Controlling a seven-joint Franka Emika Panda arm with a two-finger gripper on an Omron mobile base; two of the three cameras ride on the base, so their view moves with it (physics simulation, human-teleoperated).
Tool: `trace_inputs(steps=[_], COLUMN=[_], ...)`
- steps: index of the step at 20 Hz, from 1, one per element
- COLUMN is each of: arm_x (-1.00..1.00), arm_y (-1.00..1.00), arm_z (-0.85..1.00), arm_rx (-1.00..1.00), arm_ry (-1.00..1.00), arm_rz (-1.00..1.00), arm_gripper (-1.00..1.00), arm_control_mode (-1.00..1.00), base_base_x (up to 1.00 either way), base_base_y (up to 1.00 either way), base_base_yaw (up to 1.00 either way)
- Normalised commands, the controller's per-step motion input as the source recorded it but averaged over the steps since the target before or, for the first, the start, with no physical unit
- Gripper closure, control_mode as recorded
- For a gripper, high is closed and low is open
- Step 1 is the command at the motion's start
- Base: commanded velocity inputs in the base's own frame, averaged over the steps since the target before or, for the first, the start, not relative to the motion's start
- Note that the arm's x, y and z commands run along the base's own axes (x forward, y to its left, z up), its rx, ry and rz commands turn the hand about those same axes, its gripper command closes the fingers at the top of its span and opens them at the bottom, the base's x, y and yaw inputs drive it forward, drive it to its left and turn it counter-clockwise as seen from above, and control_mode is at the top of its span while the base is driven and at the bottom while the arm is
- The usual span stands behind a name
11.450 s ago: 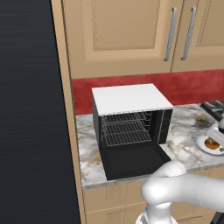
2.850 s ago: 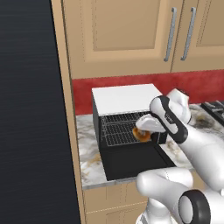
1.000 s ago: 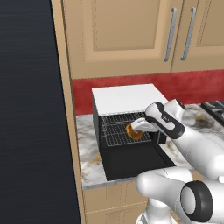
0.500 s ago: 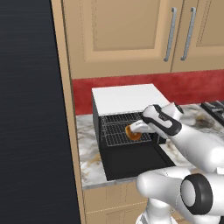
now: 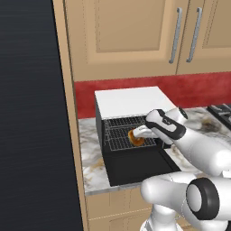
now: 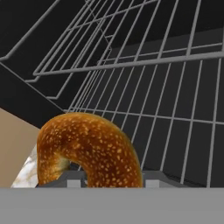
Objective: Pick up the bagel from the plate, place it on the toaster oven rack, close the door, and set the timer.
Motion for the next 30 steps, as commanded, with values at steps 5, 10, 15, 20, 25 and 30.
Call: trace_inputs(steps=[5,10,15,20,25,30], arm_x=[0.0,0.0,0.02,0.08,0.09,0.11], arm_y=[0.0,0.0,0.01,0.01,0.0,0.01], arm_z=[-0.06,-0.02,0.0,-0.02,-0.04,-0.07], arm_rx=[0.0,0.0,0.0,0.0,0.0,0.0], arm_ry=[-0.01,-0.02,-0.02,0.0,0.0,0.0], arm_rz=[-0.01,-0.01,-0.01,-0.02,-0.02,-0.01], arm_gripper=[1.0,1.0,1.0,1.0,1.0,1.0], arm_control_mode=[-1.0,-1.0,-1.0,-1.0,-1.0,-1.0], base_base_x=[0.0,0.0,0.0,0.0,0.0,0.0], base_base_y=[0.0,0.0,0.0,0.0,0.0,0.0], base_base_yaw=[0.0,0.0,0.0,0.0,0.0,0.0])
